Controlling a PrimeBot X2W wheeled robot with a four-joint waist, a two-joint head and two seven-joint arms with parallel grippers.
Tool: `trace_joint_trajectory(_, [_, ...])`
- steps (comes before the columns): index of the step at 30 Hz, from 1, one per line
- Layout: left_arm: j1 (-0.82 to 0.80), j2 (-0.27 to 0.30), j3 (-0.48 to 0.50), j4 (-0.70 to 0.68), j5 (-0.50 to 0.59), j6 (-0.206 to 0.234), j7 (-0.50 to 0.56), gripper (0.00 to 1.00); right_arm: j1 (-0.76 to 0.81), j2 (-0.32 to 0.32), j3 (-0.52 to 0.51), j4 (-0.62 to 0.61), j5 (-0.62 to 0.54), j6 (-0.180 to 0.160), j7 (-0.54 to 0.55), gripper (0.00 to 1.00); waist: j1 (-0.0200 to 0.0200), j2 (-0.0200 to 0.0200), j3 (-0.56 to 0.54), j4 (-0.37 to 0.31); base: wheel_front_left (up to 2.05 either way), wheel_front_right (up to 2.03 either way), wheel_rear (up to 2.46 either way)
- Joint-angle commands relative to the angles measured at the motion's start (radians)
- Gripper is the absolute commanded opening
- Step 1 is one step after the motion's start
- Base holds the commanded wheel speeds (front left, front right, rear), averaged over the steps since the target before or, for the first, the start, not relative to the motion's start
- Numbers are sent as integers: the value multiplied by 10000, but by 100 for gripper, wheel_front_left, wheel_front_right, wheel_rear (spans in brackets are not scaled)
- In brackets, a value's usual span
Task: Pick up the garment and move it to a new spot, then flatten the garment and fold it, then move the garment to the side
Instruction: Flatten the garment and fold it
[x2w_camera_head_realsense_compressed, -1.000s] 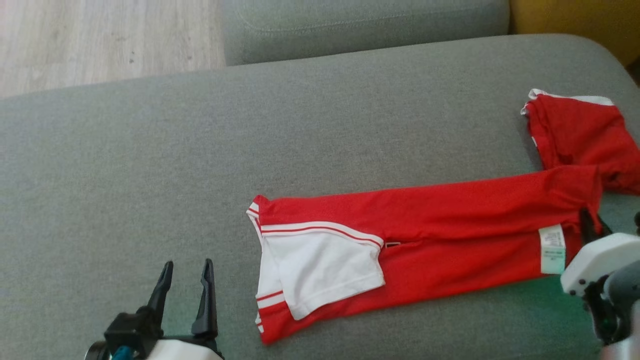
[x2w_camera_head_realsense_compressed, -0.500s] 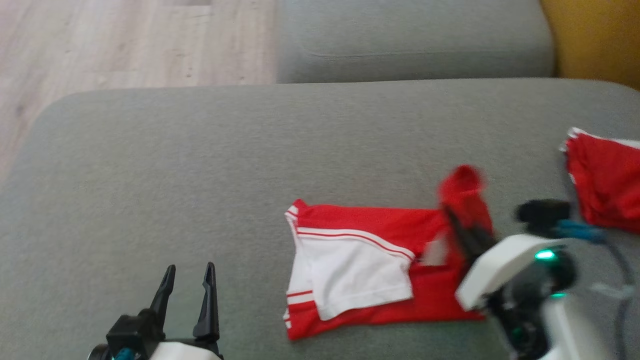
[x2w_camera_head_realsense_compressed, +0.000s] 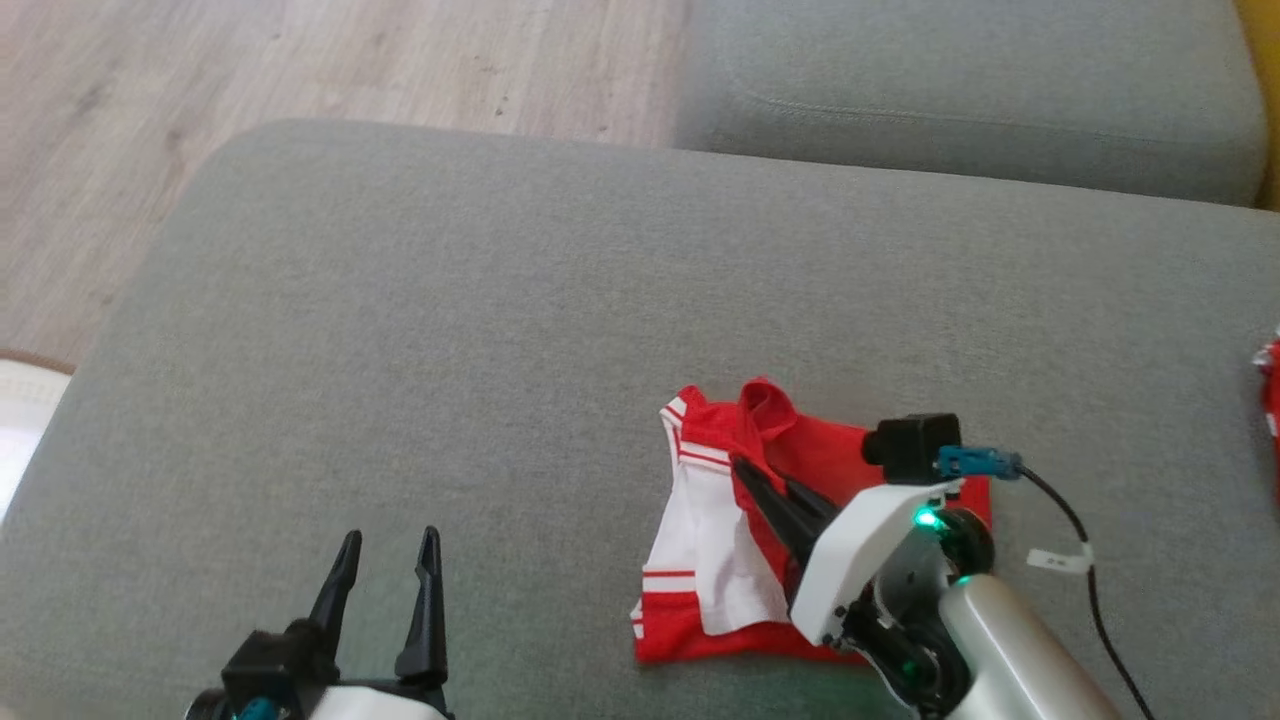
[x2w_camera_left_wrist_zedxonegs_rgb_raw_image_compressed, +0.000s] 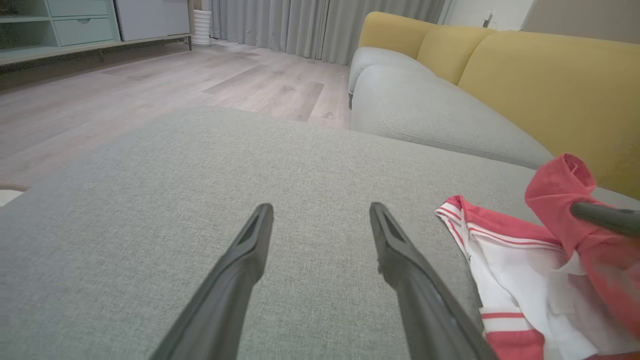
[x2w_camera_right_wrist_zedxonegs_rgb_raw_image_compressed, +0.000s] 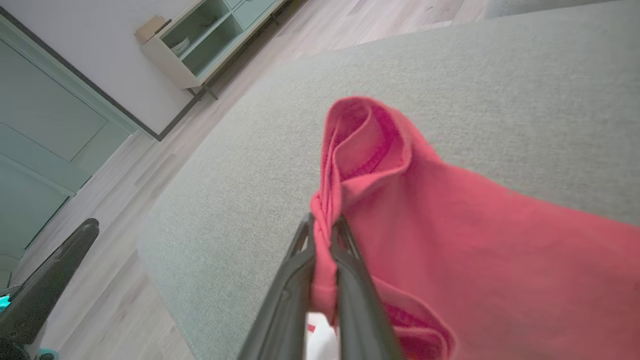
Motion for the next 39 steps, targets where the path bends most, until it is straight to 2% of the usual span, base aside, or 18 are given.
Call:
trace_joint_trajectory(1, [-521, 85, 311, -262, 57, -20, -41, 100, -664, 2, 363, -33, 207, 67, -256, 0, 0, 0, 86, 145, 0, 0, 0])
trace_joint_trajectory(5, [-573, 1, 283, -178, 55, -27, -63, 100, -1098, 2, 892, 924, 724, 67, -494, 0, 0, 0, 126, 228, 0, 0, 0])
trace_joint_trajectory(6, [-582, -15, 274, -157, 53, -32, -67, 100, -1170, 2, 1038, 1053, 913, 67, -541, 25, 0, 0, 128, 227, 0, 0, 0])
trace_joint_trajectory(7, [-589, -32, 261, -136, 54, -37, -70, 100, -1253, 2, 1223, 1117, 1125, 67, -623, 91, 0, 0, 131, 220, 0, 0, 0])
trace_joint_trajectory(8, [-598, -51, 243, -113, 50, -49, -71, 100, -1320, 2, 1377, 1169, 1384, 67, -723, 100, 0, 0, 131, 207, 0, 0, 0])
trace_joint_trajectory(13, [-660, -146, 157, -41, 55, -81, -77, 100, -1775, 2, 1698, 1491, 2204, 67, -1349, 100, 0, 0, 118, 67, 0, 0, 0])
trace_joint_trajectory(16, [-682, -180, 95, -22, 83, -88, -78, 100, -2057, 2, 1556, 1715, 2014, 67, -1808, 100, 0, 0, 88, -73, 0, 0, 0])
trace_joint_trajectory(18, [-708, -203, 36, -9, 108, -106, -70, 100, -2222, 3, 1250, 1878, 1474, 67, -2183, 100, 0, 0, 54, -175, 0, 0, 0])
trace_joint_trajectory(23, [-843, -256, -107, 53, 178, -165, -17, 100, -2316, 3, -60, 2067, -724, 67, -3048, 100, 0, 0, -57, -466, 0, 0, 0])
trace_joint_trajectory(30, [-979, -346, -203, 157, 223, -136, 39, 100, -1264, 3, -1959, 1125, -3220, 67, -3523, 100, 0, 0, -380, -890, 0, 0, 0])
trace_joint_trajectory(35, [-935, -453, -129, 346, 118, -119, -14, 100, 56, 3, -2894, 27, -4006, 67, -3657, 100, 0, 0, -631, -1154, 0, 0, 0])
trace_joint_trajectory(39, [-737, -488, 23, 506, 31, -127, -118, 100, 1166, 3, -3426, -616, -3976, 67, -3747, 100, 0, 0, -803, -1292, 0, 0, 0])
